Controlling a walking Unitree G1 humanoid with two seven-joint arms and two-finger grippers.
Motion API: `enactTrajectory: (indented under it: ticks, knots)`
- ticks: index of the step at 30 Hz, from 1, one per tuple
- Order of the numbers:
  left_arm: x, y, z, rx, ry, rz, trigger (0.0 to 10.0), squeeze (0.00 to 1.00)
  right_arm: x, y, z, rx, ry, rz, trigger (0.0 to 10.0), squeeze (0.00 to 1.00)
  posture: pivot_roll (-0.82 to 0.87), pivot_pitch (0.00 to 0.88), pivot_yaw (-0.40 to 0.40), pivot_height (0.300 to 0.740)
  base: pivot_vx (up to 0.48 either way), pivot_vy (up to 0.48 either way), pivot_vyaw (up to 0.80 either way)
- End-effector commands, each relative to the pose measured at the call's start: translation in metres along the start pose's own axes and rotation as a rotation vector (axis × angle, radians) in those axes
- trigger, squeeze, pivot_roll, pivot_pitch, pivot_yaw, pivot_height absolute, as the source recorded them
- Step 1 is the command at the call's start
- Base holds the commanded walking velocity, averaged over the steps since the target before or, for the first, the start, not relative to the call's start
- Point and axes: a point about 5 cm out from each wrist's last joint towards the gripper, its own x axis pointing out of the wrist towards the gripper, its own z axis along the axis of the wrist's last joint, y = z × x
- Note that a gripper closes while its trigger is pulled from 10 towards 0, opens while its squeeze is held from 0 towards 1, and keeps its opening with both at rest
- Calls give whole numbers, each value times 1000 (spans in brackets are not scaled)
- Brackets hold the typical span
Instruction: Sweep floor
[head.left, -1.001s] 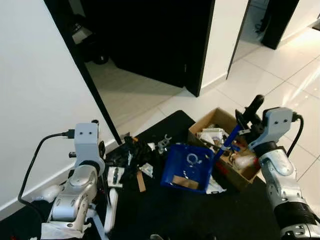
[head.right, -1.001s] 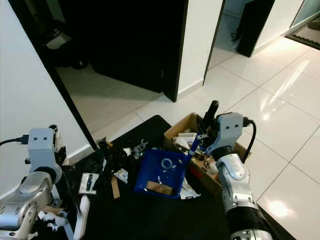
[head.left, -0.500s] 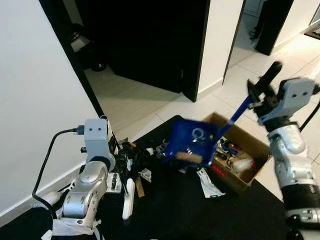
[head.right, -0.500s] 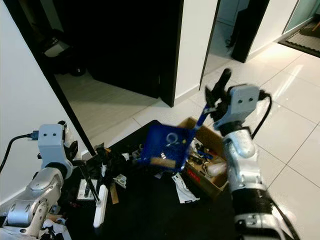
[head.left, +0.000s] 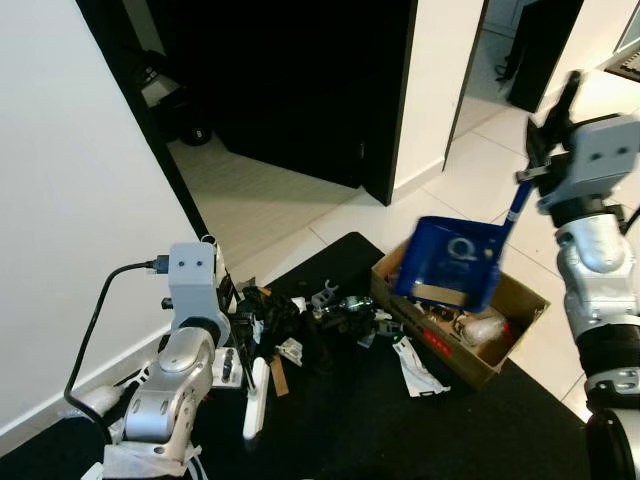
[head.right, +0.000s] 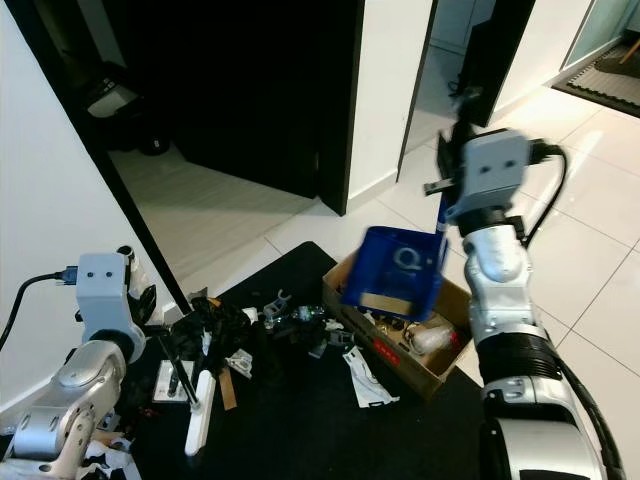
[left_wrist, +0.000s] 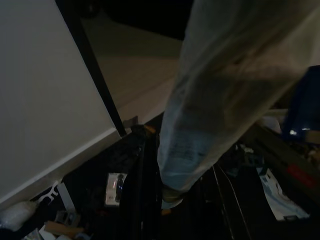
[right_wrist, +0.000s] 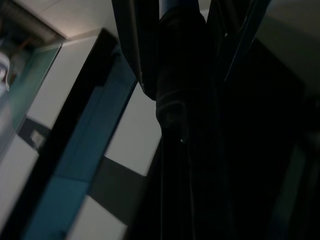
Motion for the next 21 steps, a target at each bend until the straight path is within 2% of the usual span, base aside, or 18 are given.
enactTrajectory:
  ticks: [1,4,13,17,19,21]
  knots:
    - [-6,8,4,37,-28,23,10000,0,8,2,14,-102,-102,26,10000,0,110,157,65,740,0,0,0]
    - [-7,9,4,39,-27,25,10000,0,8,6,13,-123,-102,44,10000,0,116,159,64,740,0,0,0]
    - [-16,13,2,52,-22,27,10000,0,4,46,9,-289,-169,216,10000,0,147,174,64,740,0,0,0]
    - [-17,13,2,56,-20,25,10000,0,2,55,9,-338,-200,260,10000,0,149,177,64,740,0,0,0]
    - [-19,13,2,57,-20,23,10000,0,0,64,9,-387,-234,299,10000,0,152,184,60,740,0,0,0]
    - [-19,13,2,57,-20,23,10000,0,0,64,9,-387,-234,299,10000,0,152,184,60,740,0,0,0]
